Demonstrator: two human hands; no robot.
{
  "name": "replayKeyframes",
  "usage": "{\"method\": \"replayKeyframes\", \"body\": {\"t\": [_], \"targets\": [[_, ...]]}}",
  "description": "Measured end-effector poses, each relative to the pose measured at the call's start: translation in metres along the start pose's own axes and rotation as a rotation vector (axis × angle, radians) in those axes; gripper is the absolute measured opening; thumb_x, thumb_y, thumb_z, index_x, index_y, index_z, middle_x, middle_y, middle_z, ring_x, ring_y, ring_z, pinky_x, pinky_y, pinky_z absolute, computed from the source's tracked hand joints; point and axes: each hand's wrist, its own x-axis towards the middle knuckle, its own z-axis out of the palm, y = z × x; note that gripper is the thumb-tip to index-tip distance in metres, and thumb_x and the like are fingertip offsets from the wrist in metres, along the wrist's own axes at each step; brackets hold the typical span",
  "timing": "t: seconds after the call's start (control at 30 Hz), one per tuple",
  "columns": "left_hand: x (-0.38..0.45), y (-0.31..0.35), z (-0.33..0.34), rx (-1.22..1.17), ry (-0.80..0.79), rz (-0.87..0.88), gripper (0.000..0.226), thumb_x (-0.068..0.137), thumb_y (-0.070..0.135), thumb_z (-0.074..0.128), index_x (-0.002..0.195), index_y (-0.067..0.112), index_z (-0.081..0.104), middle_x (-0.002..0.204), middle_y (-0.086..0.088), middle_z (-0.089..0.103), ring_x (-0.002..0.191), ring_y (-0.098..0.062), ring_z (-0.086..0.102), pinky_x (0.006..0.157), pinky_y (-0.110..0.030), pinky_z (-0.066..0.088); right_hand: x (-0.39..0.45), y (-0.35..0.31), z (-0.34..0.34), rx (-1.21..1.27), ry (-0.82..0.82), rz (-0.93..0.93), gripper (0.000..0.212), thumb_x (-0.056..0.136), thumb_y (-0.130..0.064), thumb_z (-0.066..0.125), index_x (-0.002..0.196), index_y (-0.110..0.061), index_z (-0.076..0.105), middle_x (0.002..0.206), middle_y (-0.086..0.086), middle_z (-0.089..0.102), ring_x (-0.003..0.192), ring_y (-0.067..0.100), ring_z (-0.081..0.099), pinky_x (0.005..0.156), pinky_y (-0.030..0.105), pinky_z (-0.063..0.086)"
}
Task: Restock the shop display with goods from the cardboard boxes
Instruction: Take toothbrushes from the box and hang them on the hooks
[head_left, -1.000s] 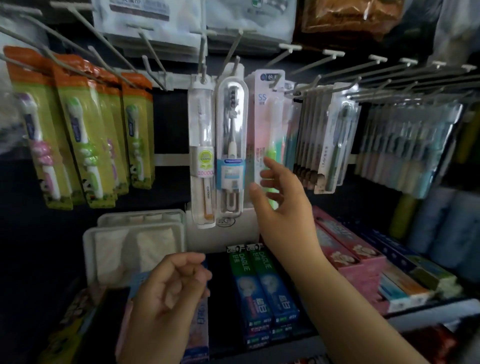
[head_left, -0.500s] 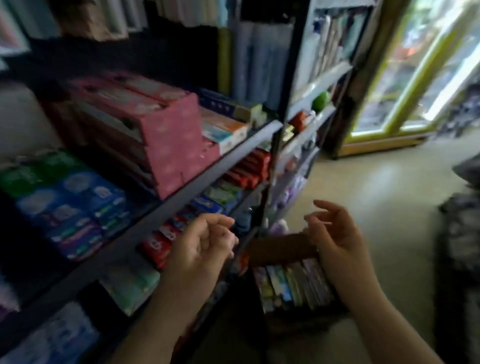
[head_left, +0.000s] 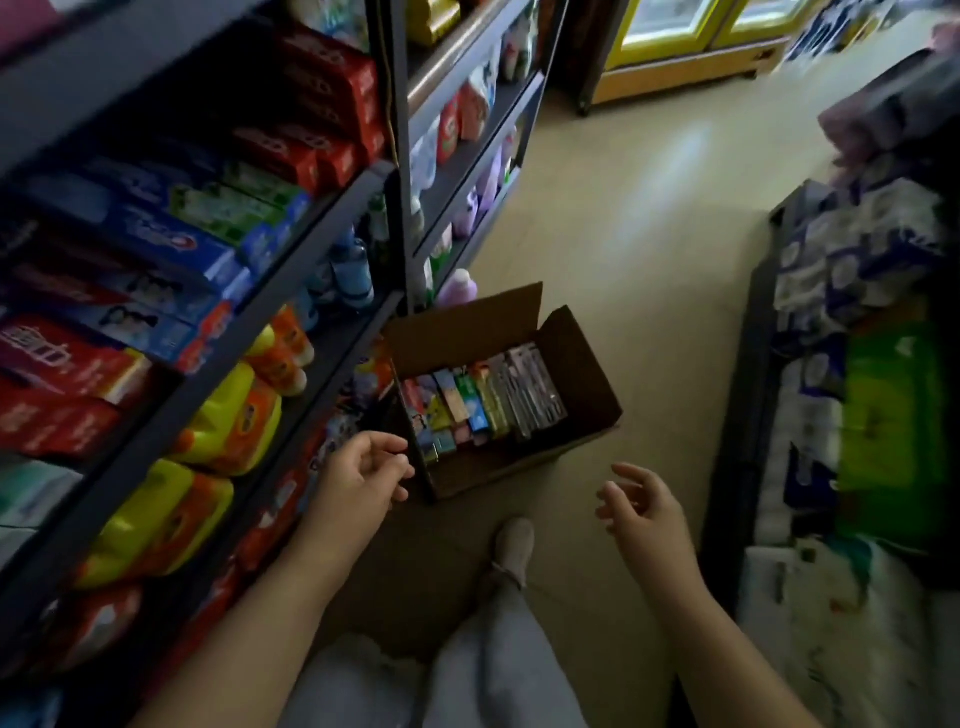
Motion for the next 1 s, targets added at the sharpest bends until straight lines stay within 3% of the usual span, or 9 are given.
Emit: {"method": "replayKeyframes", "body": {"t": [0.13,0.3,0.57,0.8,1.0], "targets": [[0.038,-0.025,0.028,0.033,0.036,-0.108,0.015,0.095,0.011,0.051,0.094,0.024,0.059,0.091,-0.003,0.065,0.078,-0.018,0.061,0.066,-0.025,0.047,0.052,0.027,0.014,-0.026,-0.065,0.071,0.021,0.096,-0.02,0.055,0.116,-0.027,0.053,0.092,-0.002,0.065,0.081,0.008,0.064,0.072,0.031,0.054],[0.095,-0.057,0.07,0.077,0.068,-0.232,0.015,0.095,0.014,0.052,0.094,0.027,0.059,0.093,-0.003,0.066,0.082,-0.021,0.063,0.079,-0.038,0.052,0.139,0.056,0.036,-0.065,-0.148,0.145,0.022,0.097,-0.02,0.054,0.119,-0.024,0.053,0.095,0.0,0.066,0.082,0.009,0.065,0.073,0.03,0.055],[0.204,-0.103,0.156,0.064,0.061,-0.344,0.017,0.096,0.012,0.05,0.096,0.026,0.058,0.096,-0.003,0.063,0.081,-0.017,0.06,0.065,-0.023,0.045,0.298,0.104,0.067,-0.236,-0.25,0.218,0.031,0.096,-0.024,0.055,0.127,-0.019,0.054,0.097,-0.002,0.063,0.09,0.016,0.063,0.082,0.037,0.056],[0.29,-0.148,0.212,0.106,0.025,-0.393,0.018,0.097,0.012,0.049,0.095,0.029,0.055,0.094,0.0,0.062,0.08,-0.014,0.059,0.063,-0.023,0.042,0.4,0.152,0.113,-0.488,-0.406,0.253,0.044,0.095,-0.024,0.057,0.137,-0.017,0.045,0.103,-0.003,0.056,0.088,0.011,0.058,0.072,0.026,0.051],[0.339,-0.198,0.227,0.113,0.005,-0.456,0.019,0.096,0.012,0.049,0.096,0.03,0.054,0.097,0.001,0.061,0.083,-0.014,0.058,0.064,-0.023,0.041,0.461,0.204,0.159,-0.65,-0.502,0.23,0.056,0.091,-0.018,0.063,0.142,-0.017,0.039,0.136,0.008,0.051,0.121,0.026,0.054,0.094,0.036,0.048]]}}
